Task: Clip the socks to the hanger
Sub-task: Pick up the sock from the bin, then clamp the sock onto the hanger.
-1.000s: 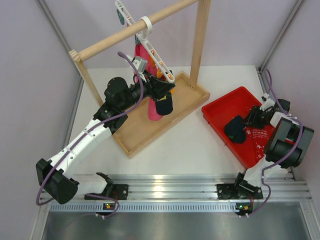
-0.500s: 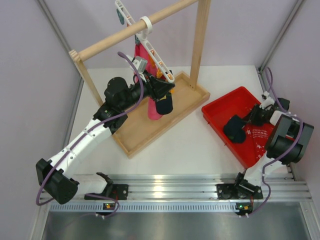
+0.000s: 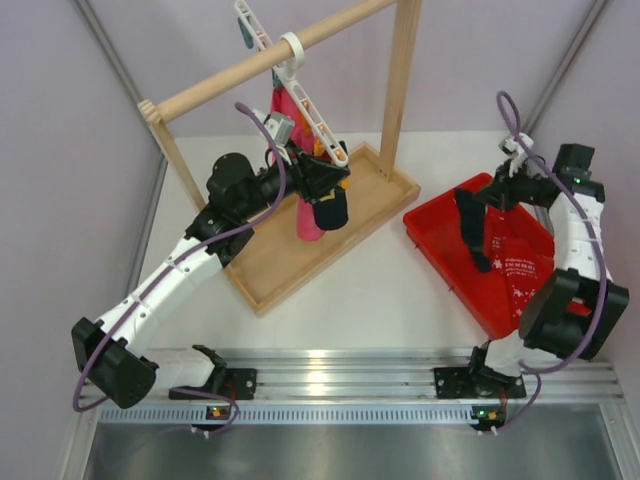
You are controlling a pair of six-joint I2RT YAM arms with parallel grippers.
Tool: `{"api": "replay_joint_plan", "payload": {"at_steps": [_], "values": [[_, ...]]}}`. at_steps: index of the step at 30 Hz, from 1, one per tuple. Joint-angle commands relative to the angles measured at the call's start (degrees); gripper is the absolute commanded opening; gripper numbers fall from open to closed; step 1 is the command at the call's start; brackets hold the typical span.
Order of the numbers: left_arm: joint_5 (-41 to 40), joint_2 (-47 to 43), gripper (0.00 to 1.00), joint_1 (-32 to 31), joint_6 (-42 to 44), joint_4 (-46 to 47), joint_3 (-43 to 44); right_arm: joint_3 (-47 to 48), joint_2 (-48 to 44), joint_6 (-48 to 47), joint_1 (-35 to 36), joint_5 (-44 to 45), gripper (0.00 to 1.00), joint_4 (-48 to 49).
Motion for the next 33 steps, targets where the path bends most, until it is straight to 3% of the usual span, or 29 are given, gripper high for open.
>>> {"api": "replay_joint_plan", "payload": {"at_steps": [1,4,9,15,21,27,33], "values": [[5.1,0.2,0.0,-0.2,-0.7,0.7,1.0,10.4,-6.8,-35.5,8.1,-9.2,0.0,-25.1],[5.1,0.8,0.0,-0.2,-1.1,0.1,2.2,10.8,-11.6,-36.8,14.3,-6.4,0.0,-25.4],[6.8,1.1,0.0,-0.2,-1.0,1.7,2.6,6.8,-21.2,-33.6,22.7,-6.4,0.0,-12.5],[12.0,1.2,0.0,-0.2,-1.4,5.1,1.7,7.7,-21.1,-22.6,31.4,-9.5,0.0,-2.6],[15.5,1.1,0.0,-0.2,-2.7,7.5,0.6,1.6,-22.1,-9.4,40.5,-7.6,0.0,17.4],[21.0,2.0,0.0,-0.2,-6.0,10.0,0.2,-1.5,-20.7,-3.5,45.1,-6.5,0.0,29.0],[22.7,2.6,0.0,-0.1,-5.1,12.1,-0.4,-1.4,-19.8,-3.4,46.3,-7.0,0.0,30.6]]}}
